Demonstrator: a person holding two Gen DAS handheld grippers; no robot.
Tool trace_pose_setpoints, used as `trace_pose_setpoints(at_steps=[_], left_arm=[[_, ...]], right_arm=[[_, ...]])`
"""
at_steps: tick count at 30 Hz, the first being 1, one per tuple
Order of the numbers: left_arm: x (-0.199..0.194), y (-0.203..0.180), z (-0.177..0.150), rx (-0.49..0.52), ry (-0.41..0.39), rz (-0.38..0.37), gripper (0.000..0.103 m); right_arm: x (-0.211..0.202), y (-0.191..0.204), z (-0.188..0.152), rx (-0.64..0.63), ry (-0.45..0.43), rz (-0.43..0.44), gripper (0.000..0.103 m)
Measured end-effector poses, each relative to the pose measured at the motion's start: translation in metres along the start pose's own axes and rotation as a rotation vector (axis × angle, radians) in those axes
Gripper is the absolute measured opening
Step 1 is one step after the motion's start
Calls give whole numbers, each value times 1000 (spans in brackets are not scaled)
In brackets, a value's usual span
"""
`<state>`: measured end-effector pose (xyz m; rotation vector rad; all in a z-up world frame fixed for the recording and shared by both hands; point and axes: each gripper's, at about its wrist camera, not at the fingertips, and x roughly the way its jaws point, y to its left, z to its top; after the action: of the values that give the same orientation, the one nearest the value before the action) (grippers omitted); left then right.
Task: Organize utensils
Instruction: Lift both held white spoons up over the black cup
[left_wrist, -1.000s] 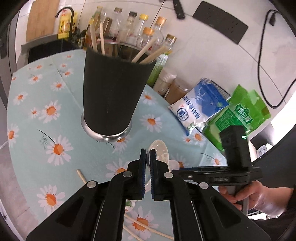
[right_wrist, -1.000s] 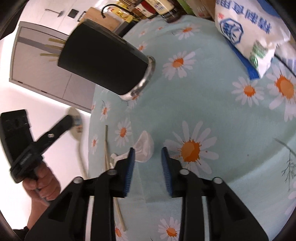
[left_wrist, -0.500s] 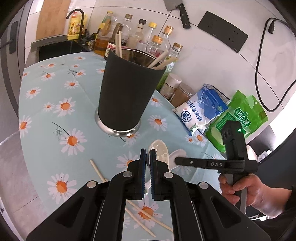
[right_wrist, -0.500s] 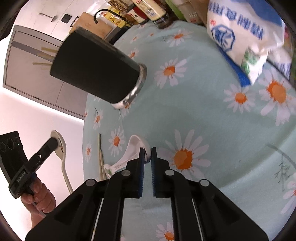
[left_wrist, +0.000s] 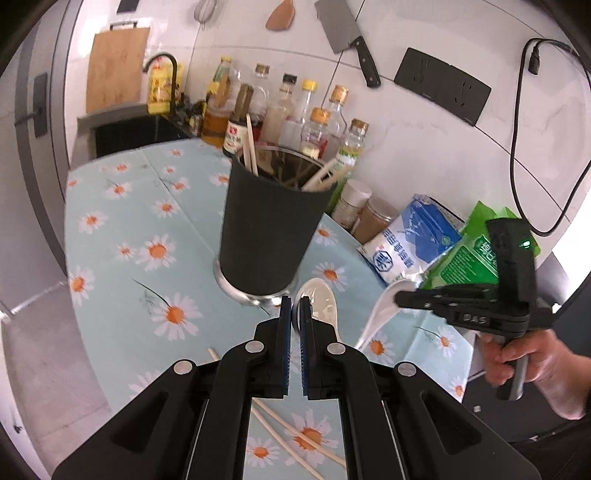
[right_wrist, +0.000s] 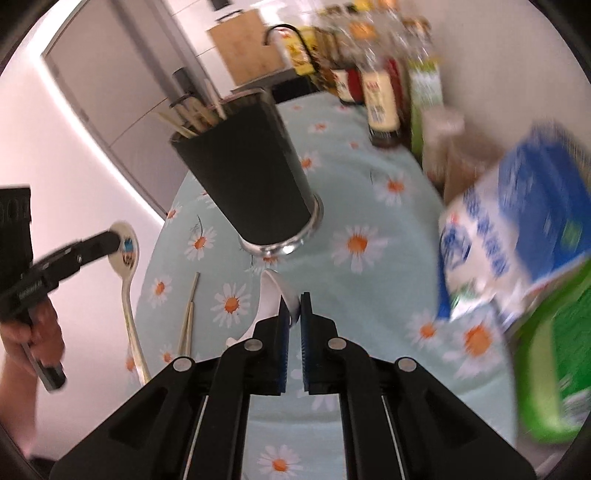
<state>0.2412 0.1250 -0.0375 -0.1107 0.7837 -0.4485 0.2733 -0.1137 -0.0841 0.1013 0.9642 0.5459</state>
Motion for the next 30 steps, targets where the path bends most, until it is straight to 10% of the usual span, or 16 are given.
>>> trace_pose_setpoints(at_steps=[30], left_arm=[[-72, -36, 118, 220, -347, 375, 3]], right_arm=[[-104, 72, 156, -397, -212, -39, 6]])
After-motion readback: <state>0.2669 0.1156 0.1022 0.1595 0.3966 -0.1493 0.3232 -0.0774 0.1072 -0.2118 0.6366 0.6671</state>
